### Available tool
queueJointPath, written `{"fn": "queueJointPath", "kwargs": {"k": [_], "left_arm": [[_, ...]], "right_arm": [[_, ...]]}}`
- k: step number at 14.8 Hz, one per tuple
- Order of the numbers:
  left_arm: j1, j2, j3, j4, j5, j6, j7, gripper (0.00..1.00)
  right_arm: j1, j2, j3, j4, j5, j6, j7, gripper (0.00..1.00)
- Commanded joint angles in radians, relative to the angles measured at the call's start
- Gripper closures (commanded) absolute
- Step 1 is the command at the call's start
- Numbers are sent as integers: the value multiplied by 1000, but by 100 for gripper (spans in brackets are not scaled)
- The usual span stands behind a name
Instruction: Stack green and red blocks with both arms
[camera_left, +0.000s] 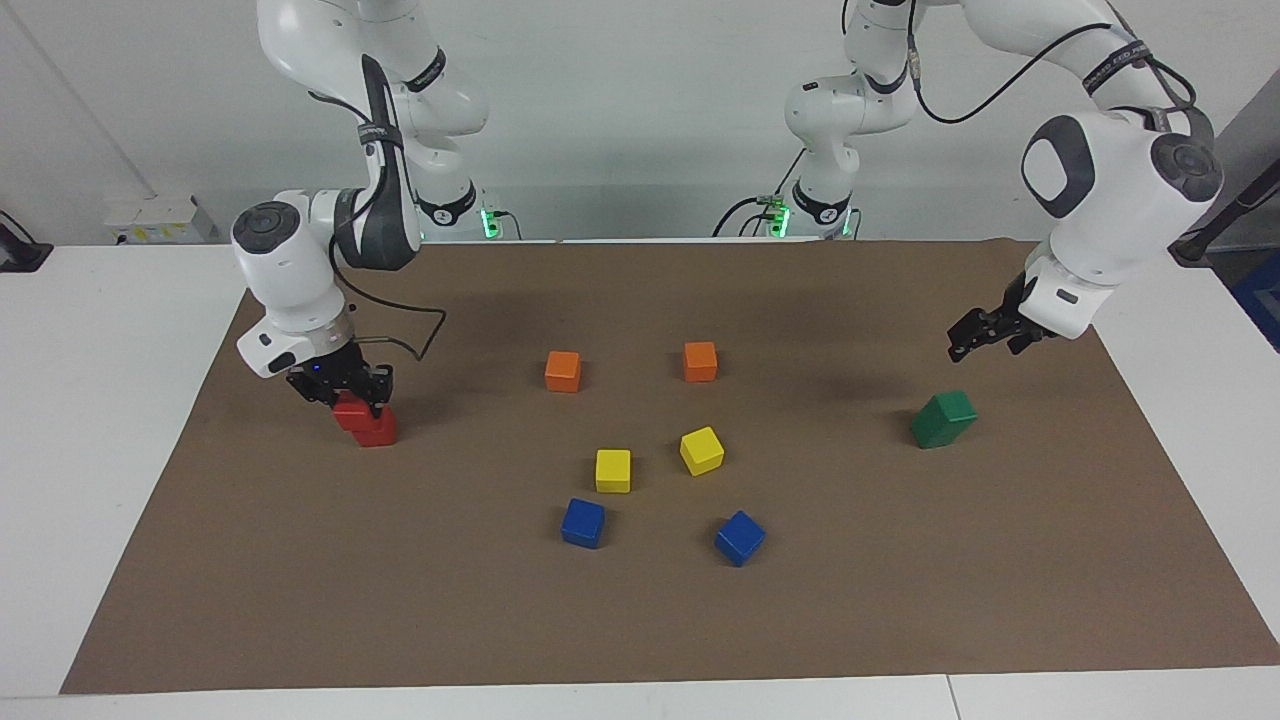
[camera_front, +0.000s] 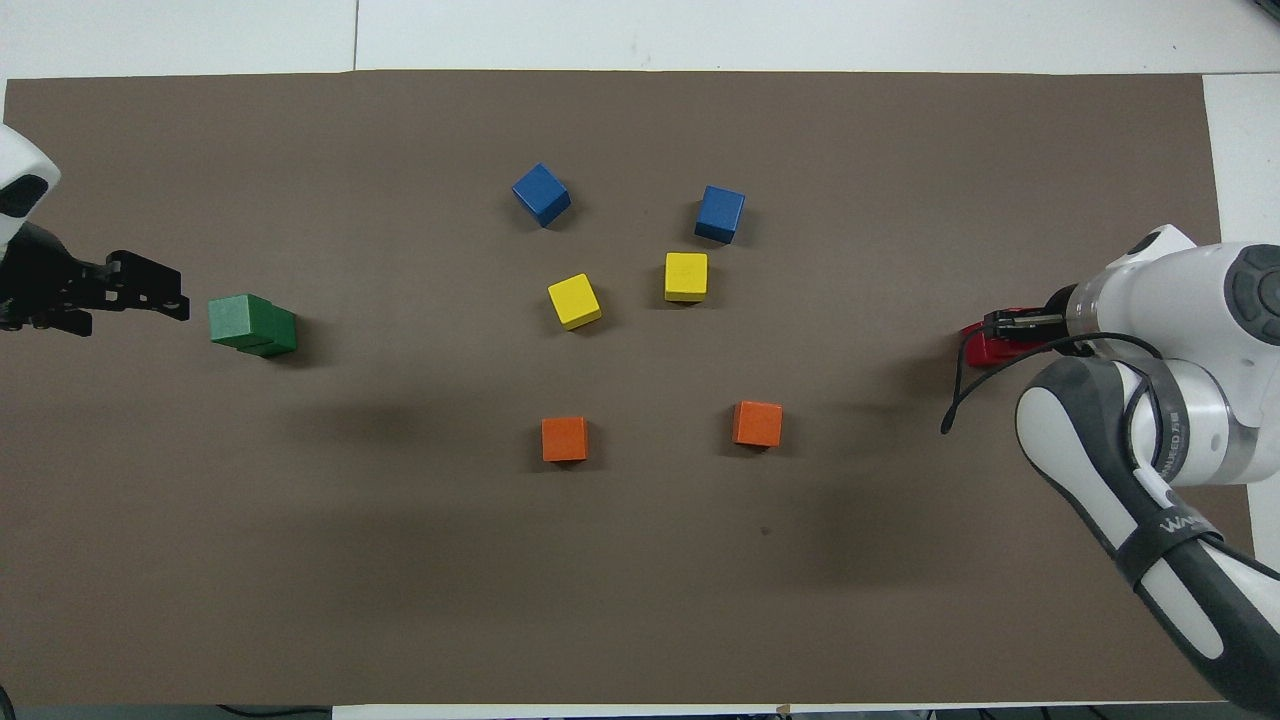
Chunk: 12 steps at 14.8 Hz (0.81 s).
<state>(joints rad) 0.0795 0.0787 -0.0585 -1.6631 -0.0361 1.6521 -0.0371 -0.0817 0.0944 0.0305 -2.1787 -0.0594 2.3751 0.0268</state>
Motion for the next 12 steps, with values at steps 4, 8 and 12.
{"fn": "queueJointPath", "kwargs": {"k": [4, 8, 12], "left_arm": [[-4, -96, 3, -7, 1, -100, 14, 0], [-151, -86, 118, 19, 56, -127, 16, 0], [-170, -51, 137, 100, 48, -166, 16, 0]], "right_arm": [[-3, -2, 5, -9, 4, 21, -28, 100], [-3, -7, 5, -16, 4, 15, -28, 100], [-3, -15, 5, -33, 4, 10, -30, 100]]}}
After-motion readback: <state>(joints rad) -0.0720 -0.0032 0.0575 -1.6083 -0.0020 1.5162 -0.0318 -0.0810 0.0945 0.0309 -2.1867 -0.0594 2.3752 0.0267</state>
